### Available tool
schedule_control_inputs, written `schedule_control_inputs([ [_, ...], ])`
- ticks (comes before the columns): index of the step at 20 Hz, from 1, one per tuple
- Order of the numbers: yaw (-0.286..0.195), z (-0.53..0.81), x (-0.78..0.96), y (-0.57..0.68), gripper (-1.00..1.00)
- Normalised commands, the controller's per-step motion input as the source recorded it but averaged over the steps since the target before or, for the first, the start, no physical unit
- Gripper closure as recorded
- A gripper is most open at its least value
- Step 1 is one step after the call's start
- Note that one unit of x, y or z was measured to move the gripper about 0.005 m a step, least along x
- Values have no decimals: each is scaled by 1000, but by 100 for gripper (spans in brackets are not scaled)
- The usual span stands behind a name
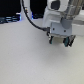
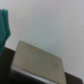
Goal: Open the kcup holder, insert the kcup into the holder, and close the kcup holder
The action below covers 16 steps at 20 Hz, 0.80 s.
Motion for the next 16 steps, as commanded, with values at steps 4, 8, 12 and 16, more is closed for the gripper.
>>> schedule_control_inputs([
  [4,151,0,-325,339,-100],
  [8,125,31,-266,492,-100],
  [12,98,63,-382,551,-100],
  [16,93,151,-500,523,-100],
])
